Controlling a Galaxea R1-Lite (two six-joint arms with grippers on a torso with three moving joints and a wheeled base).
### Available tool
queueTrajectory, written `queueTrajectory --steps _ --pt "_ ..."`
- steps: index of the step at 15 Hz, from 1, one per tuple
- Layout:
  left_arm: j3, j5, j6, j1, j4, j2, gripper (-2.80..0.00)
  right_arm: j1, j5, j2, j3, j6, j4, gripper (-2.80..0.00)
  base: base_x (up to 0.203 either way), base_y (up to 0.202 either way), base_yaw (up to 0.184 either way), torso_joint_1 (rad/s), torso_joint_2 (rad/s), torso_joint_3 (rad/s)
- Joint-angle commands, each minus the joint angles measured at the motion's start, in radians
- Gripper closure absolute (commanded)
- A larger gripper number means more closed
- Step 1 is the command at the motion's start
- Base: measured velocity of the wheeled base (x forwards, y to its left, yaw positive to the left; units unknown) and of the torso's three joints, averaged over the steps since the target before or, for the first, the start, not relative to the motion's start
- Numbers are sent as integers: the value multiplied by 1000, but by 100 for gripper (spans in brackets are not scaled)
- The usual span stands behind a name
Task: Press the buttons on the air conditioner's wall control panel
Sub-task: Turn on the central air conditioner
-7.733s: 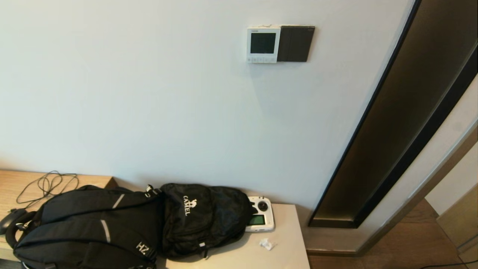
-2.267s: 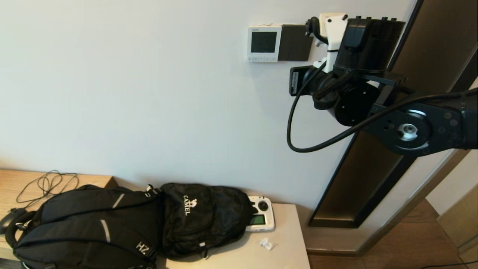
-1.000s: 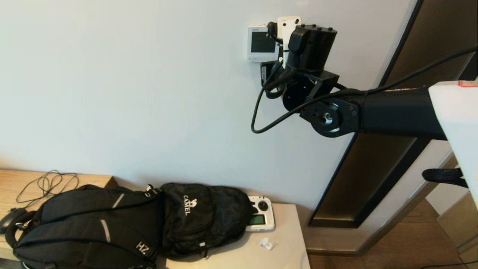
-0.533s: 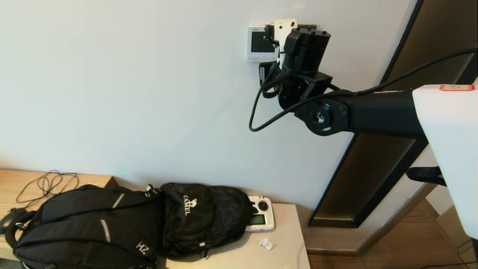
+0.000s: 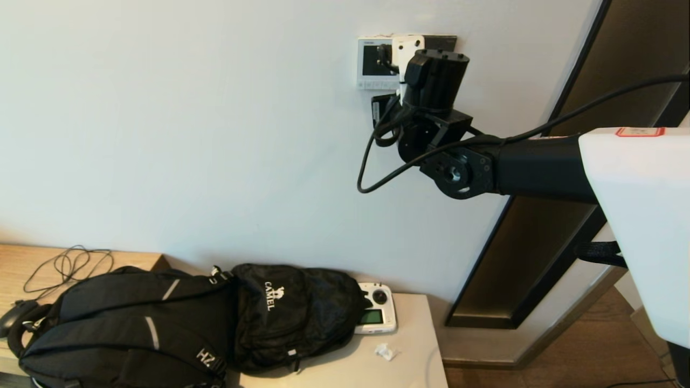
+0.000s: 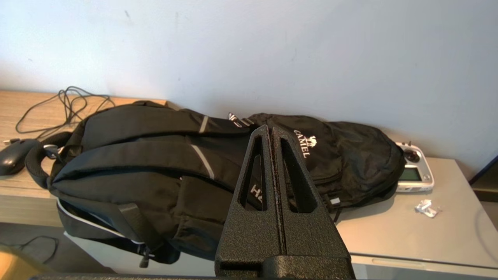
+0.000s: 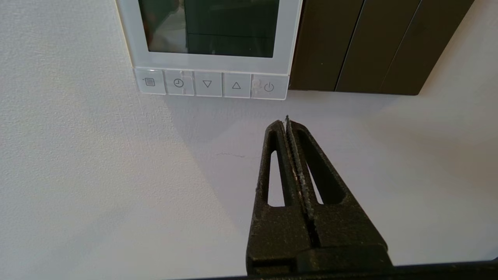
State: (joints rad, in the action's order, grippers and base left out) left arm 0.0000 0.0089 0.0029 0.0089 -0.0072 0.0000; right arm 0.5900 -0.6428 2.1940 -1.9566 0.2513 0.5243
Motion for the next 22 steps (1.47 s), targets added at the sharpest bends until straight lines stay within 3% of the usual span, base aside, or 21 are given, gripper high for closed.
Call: queueTrajectory --steps 1,22 --pt "0 0 0 0 0 0 0 -1 0 -7 -1 4 2 0 0 0 0 0 0 0" --pt "0 0 3 2 1 -2 0 -7 8 -17 -1 13 7 0 0 0 0 0 0 0"
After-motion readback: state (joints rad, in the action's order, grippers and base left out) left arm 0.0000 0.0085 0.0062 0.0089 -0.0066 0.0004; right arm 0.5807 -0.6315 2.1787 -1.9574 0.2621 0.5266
